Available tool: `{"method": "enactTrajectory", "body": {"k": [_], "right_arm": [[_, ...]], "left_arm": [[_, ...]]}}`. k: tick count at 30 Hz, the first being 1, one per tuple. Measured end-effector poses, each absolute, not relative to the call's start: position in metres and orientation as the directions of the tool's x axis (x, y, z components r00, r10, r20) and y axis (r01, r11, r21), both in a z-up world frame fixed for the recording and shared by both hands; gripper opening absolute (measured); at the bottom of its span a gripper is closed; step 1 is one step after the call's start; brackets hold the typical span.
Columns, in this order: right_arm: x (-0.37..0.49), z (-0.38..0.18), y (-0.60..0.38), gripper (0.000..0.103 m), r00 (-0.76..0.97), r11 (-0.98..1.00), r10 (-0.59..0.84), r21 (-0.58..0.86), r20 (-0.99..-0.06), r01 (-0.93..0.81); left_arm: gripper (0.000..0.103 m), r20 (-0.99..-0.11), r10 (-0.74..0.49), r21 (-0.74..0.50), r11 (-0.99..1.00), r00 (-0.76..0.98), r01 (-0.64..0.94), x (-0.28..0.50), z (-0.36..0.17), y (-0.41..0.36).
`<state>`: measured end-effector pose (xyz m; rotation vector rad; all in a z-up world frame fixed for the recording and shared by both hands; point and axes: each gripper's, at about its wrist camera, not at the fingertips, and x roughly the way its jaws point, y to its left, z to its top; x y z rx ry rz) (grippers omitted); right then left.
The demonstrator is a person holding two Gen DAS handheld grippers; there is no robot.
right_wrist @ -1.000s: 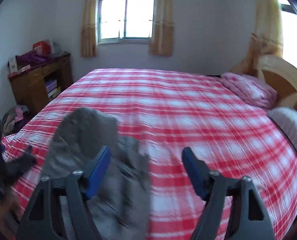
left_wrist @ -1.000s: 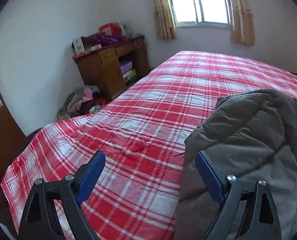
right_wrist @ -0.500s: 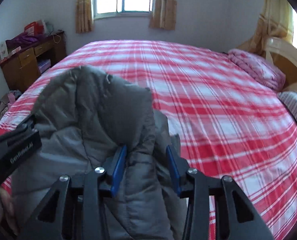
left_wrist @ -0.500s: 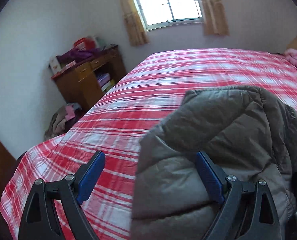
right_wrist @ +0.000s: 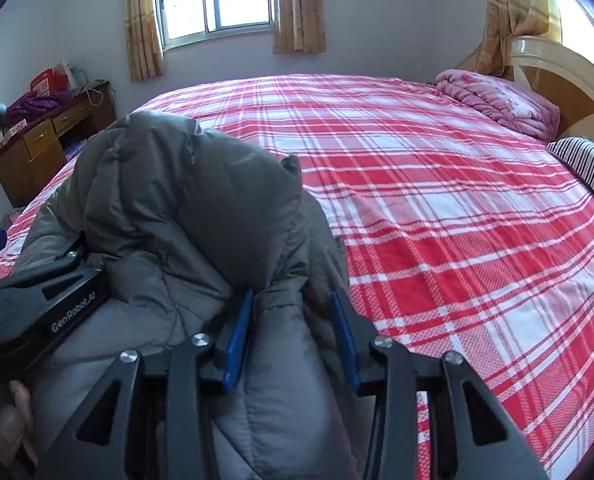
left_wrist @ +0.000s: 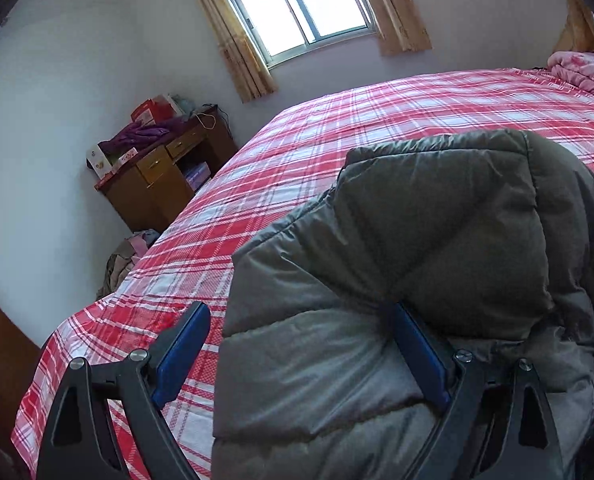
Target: Fold large clothes
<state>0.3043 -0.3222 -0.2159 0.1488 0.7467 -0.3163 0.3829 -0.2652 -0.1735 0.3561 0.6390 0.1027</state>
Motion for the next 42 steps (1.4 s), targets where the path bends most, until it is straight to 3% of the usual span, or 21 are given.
{"method": "enactTrajectory", "body": {"k": [19, 23, 27, 30, 33, 36, 42], "right_arm": [[0.312, -0.236, -0.321, 0.042, 0.659, 0.945, -0.211, 0.021, -0.722, 0.325], [0.308, -0.22, -0.321, 0.042, 0.642, 0.948, -0.221, -0.006, -0.734, 0.319], [0.292, -0.164, -0.315, 0.042, 0.745, 0.941, -0.265, 0.003, -0.612, 0.337], [0.303, -0.142, -0.303, 0.042, 0.809, 0.961, -0.193, 0.06, -0.556, 0.27], [0.332, -0.159, -0.303, 0.038, 0.788, 0.966, -0.135, 0.097, -0.601, 0.239], [0.355, -0.193, -0.318, 0.036, 0.746, 0.958, -0.137, 0.103, -0.652, 0.266], [0.357, -0.214, -0.339, 0.036, 0.732, 0.954, -0.099, 0.145, -0.674, 0.262]], "left_arm": [[0.094, -0.592, 0.189, 0.346, 0.937, 0.783, 0.036, 0.388, -0.189, -0.264], [0.093, -0.599, 0.097, 0.245, 0.967, 0.795, 0.067, 0.38, -0.159, -0.243], [0.094, -0.507, 0.146, 0.196, 0.979, 0.85, -0.051, 0.388, -0.125, -0.219], [0.094, -0.546, 0.17, 0.225, 0.973, 0.82, -0.052, 0.412, -0.131, -0.217], [0.094, -0.605, 0.195, 0.264, 0.964, 0.772, -0.036, 0.433, -0.16, -0.221], [0.094, -0.634, 0.163, 0.224, 0.974, 0.756, -0.022, 0.439, -0.172, -0.219], [0.095, -0.623, 0.184, 0.244, 0.969, 0.76, -0.034, 0.44, -0.184, -0.232]]}}
